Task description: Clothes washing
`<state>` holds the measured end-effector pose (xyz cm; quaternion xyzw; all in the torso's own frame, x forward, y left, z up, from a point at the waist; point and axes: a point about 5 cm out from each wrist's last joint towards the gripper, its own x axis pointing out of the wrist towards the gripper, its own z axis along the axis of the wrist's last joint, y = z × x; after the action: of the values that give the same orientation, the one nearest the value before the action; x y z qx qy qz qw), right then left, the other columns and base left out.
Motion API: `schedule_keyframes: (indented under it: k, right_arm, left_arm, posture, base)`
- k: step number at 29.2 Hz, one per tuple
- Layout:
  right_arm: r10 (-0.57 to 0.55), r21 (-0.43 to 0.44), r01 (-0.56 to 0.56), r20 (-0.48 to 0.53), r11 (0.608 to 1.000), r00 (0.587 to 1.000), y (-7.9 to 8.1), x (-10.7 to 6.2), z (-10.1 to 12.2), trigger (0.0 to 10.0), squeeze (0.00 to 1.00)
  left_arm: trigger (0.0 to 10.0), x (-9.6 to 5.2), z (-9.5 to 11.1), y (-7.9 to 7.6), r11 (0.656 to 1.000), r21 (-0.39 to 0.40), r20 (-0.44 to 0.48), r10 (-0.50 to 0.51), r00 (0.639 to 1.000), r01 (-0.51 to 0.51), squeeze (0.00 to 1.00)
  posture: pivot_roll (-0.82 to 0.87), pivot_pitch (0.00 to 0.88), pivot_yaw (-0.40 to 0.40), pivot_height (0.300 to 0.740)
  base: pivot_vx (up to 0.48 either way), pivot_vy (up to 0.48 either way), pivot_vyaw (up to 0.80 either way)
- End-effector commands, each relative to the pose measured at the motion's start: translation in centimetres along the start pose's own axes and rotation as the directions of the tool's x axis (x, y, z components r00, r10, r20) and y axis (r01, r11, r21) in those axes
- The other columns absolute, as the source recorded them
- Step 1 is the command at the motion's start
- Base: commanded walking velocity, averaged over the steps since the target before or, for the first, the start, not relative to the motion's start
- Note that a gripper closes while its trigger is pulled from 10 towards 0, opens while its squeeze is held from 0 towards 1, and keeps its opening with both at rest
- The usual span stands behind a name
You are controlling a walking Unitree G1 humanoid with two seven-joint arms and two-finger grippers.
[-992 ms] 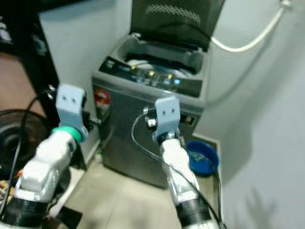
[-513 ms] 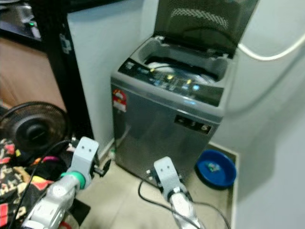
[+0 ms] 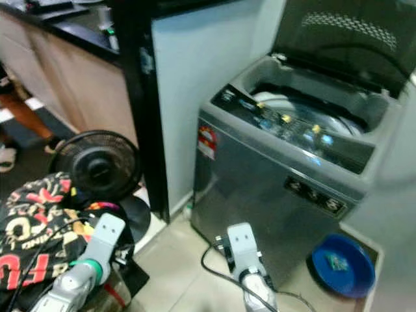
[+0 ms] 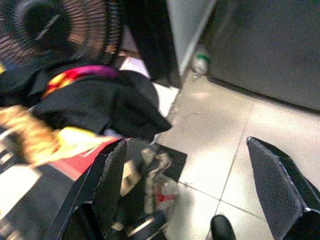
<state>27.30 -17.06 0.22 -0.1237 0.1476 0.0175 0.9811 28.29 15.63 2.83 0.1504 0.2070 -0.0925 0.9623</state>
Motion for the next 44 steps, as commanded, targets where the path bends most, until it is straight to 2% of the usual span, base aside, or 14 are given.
schedule_keyframes:
  k: [1,10,29,33,40,44]
  right_arm:
    - [0.023,0.005,-0.023,-0.01,1.0,1.0,0.8,-0.4,-0.6,10.0,0.0]
    - [0.051,0.005,-0.051,0.003,0.999,0.999,1.3,-0.2,-0.5,10.0,0.0]
    - [0.061,0.006,-0.061,0.011,0.998,0.998,1.4,0.0,-0.4,10.0,0.0]
    - [0.063,0.009,-0.063,0.013,0.998,0.998,1.5,0.0,-0.4,10.0,0.0]
    - [0.071,0.0,-0.071,0.021,0.997,0.997,1.9,0.0,-0.3,10.0,0.0]
    - [0.081,0.0,-0.081,0.025,0.997,0.996,1.9,-0.1,-0.3,10.0,0.0]
  left_arm:
    - [10.0,-0.1,-0.9,0.5,1.0,0.014,-0.023,0.015,1.0,-0.015,0.0]
    - [10.0,0.0,-0.9,0.5,0.998,0.042,0.013,0.041,0.999,-0.042,0.0]
    - [10.0,0.4,-0.2,0.1,0.997,0.046,0.065,0.058,0.996,-0.061,0.0]
    - [10.0,0.4,0.1,0.0,0.996,0.054,0.084,0.06,0.995,-0.065,0.0]
    - [10.0,0.6,0.5,-0.2,0.994,0.062,0.098,0.079,0.992,-0.085,0.0]
    - [10.0,0.7,0.5,-0.3,0.995,0.06,0.099,0.079,0.992,-0.085,0.0]
  posture:
    - [0.13,0.0,0.006,0.74]
    - [0.13,0.0,0.001,0.74]
    - [0.13,0.0,0.0,0.74]
    - [0.13,0.0,0.001,0.74]
    - [0.13,0.0,0.0,0.74]
    - [0.13,0.0,0.001,0.74]
  base:
    - [0.0,0.0,0.77]
    - [0.0,0.0,0.77]
    - [0.0,0.0,0.76]
    - [0.0,0.0,0.15]
    - [0.399,0.267,0.0]
    - [0.405,0.255,0.78]
